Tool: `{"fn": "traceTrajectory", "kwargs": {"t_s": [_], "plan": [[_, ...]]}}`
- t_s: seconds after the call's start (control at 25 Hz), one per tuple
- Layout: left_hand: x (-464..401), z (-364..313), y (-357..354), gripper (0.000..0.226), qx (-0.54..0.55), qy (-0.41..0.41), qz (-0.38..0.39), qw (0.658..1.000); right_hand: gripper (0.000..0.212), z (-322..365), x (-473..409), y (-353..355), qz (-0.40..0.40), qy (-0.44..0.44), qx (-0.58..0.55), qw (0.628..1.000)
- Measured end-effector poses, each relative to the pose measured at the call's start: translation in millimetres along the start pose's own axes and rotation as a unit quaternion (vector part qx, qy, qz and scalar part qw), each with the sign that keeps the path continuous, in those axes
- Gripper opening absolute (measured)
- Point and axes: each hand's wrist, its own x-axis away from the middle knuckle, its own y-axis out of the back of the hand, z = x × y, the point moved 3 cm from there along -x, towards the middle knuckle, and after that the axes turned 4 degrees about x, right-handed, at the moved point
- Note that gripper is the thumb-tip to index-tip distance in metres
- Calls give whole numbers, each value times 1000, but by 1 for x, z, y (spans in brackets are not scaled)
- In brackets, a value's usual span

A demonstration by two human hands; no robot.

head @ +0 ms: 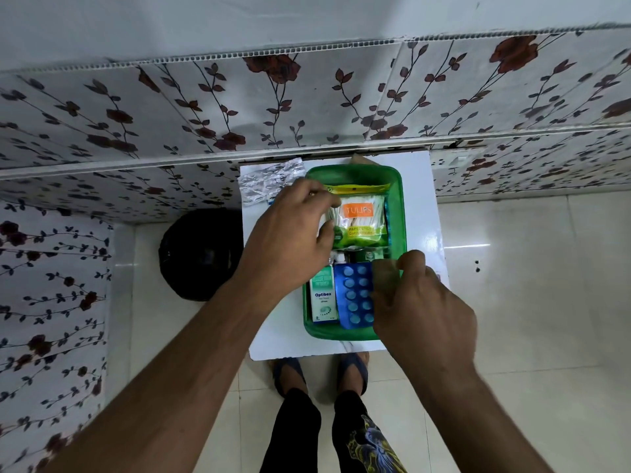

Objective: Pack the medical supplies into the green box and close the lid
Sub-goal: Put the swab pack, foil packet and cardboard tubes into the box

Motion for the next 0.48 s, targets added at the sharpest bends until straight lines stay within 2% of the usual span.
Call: {"fn": "traceTrajectory", "kwargs": {"t_s": [0.04,0.08,0.16,0.28,0.4,0.48], "plan": [[3,4,0,28,9,6,-5,1000,53,0,0,-2,2,5,7,1000],[5,7,0,27,19,12,-9,1000,55,0,1,-5,10,9,17,1000],[8,14,1,25,38,20,-21,999,38,-4,4,-14,30,4,53,998],[10,23,5,24,73,34,-50,995,30,-3,7,-18,48,8,73,996],[9,38,14,23,108,56,-93,988,31,-5,5,-9,59,27,28,997],[6,55,20,23,134,93,-118,979,34,-14,-10,1,22,13,-49,998]]}}
